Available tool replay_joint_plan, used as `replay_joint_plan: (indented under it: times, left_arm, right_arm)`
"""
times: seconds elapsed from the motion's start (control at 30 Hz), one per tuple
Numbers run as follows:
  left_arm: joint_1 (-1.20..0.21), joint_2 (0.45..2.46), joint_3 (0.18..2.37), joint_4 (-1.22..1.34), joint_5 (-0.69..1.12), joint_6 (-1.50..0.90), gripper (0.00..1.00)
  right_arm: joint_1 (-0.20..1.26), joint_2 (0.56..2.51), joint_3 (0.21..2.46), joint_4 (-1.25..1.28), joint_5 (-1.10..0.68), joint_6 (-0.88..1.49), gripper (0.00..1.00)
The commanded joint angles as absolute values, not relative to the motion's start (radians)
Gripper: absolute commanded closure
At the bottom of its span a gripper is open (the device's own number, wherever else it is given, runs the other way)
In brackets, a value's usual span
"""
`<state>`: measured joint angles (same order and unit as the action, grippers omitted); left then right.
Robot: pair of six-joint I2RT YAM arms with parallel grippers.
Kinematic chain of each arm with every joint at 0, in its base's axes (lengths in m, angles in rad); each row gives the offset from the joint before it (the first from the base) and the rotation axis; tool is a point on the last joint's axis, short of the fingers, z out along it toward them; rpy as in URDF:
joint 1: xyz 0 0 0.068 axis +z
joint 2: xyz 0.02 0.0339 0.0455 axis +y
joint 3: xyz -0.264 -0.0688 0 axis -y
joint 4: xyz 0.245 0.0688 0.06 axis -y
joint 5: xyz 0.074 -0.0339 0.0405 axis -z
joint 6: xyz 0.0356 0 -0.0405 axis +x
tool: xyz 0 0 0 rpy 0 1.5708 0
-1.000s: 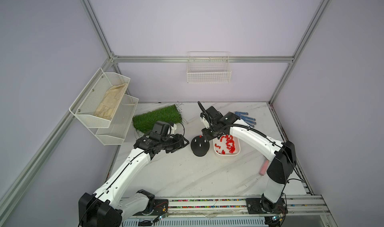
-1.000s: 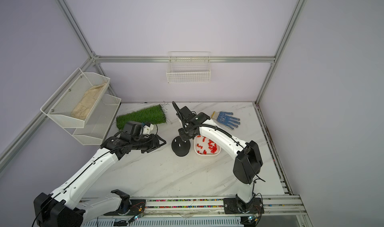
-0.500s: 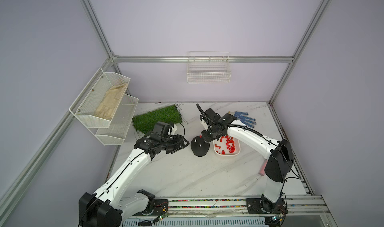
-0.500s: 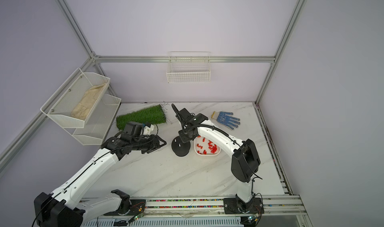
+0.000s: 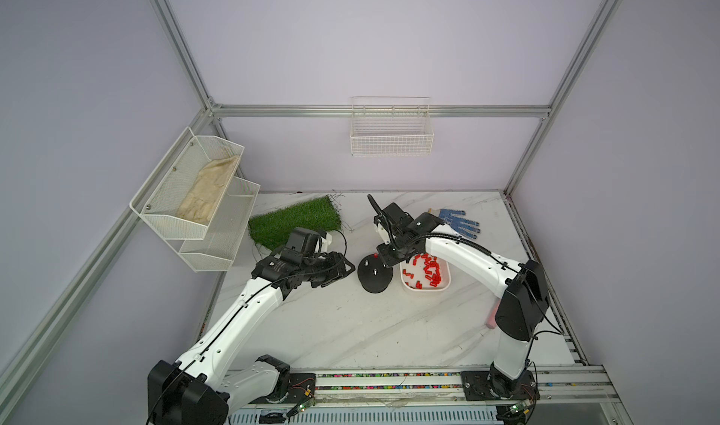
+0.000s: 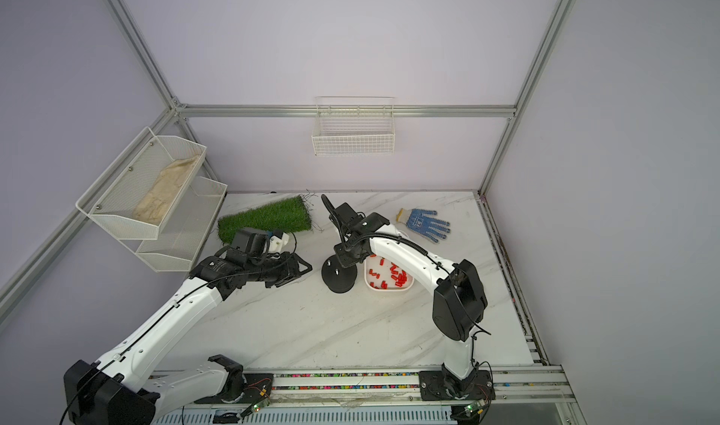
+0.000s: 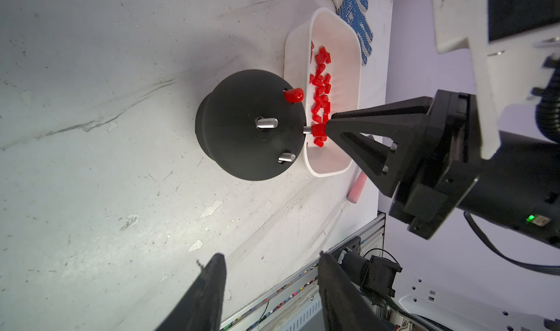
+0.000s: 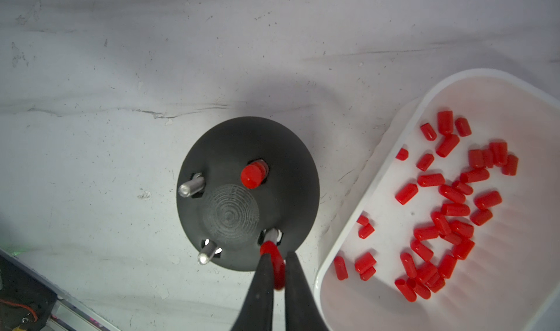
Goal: Cover the protruding screws with screw protection sleeves
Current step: Attach the screw protection sleeve to the screw.
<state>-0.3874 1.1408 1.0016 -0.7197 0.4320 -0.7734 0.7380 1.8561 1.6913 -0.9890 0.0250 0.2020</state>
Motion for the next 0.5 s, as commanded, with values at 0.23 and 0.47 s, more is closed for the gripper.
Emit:
replay_joint_plan:
  times: [0.23,0.47]
  left_arm:
    - [-0.390,1.126,0.983,-0.687,0.436,-0.759,0.49]
    - [-0.390,1.125,0.981,-0.687,0.437,-0.759,0.50]
  right_arm:
    - [0.752,1.878,1.699,-0.983,0.008,0.198,0.88]
    - [0.761,1.887,1.710,-0.987,0.012,0.194,0.88]
